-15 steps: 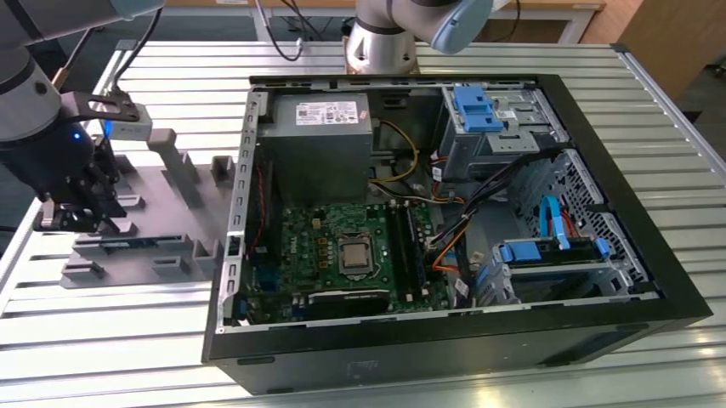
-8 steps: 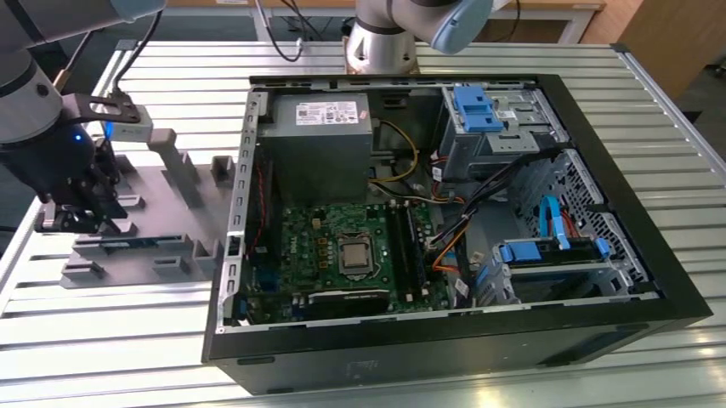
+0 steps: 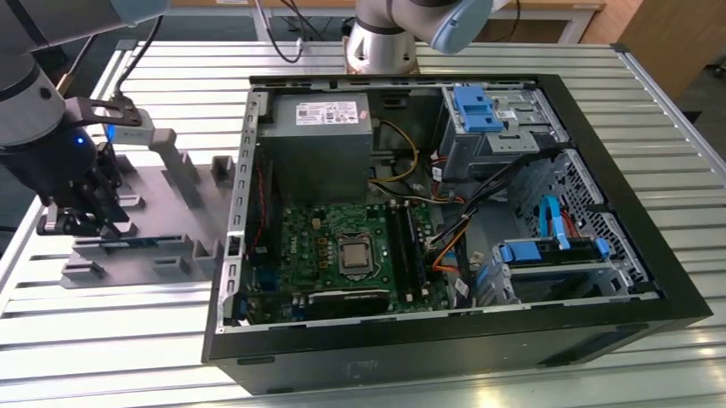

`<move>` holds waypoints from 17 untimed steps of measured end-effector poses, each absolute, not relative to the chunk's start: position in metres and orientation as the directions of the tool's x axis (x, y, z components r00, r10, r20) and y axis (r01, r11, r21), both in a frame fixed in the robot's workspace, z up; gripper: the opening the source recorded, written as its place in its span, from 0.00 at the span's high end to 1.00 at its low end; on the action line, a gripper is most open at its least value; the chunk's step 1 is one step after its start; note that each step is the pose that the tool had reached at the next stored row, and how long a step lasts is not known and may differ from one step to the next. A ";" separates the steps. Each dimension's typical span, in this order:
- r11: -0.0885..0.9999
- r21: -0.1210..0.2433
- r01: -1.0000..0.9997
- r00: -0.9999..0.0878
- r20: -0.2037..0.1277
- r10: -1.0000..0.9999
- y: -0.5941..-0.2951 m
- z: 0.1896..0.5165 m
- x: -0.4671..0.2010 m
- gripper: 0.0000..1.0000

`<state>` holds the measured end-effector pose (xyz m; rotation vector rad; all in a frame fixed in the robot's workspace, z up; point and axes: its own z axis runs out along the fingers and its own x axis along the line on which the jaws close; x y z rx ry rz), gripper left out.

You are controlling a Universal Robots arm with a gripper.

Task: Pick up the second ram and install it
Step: 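Pick up the second ram and move it above second insertion slot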

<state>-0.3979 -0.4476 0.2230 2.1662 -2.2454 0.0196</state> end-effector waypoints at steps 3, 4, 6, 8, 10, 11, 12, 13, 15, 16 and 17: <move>0.036 0.000 -0.999 -0.036 0.029 -0.999 -0.448 0.222 -0.398 0.67; 0.036 0.000 -0.999 -0.036 0.027 -0.999 -0.448 0.222 -0.398 0.67; 0.036 0.000 -0.999 -0.036 0.012 -0.999 -0.448 0.222 -0.398 0.67; 0.036 0.001 -0.999 -0.036 0.002 -0.999 -0.448 0.222 -0.398 0.67; 0.036 0.001 -0.999 -0.036 0.001 -0.999 -0.448 0.222 -0.398 0.67; 0.036 0.001 -0.999 -0.036 0.001 -0.999 -0.448 0.222 -0.398 0.67; 0.036 0.001 -0.999 -0.036 0.000 -0.999 -0.448 0.222 -0.398 0.67; 0.036 0.001 -0.999 -0.036 -0.001 -0.999 -0.448 0.222 -0.398 0.67; 0.036 0.001 -0.999 -0.036 -0.001 -0.999 -0.448 0.221 -0.398 0.67; 0.036 0.001 -0.999 -0.036 -0.001 -0.999 -0.448 0.221 -0.398 0.67; 0.036 0.001 -0.999 -0.036 -0.002 -0.999 -0.449 0.221 -0.398 0.67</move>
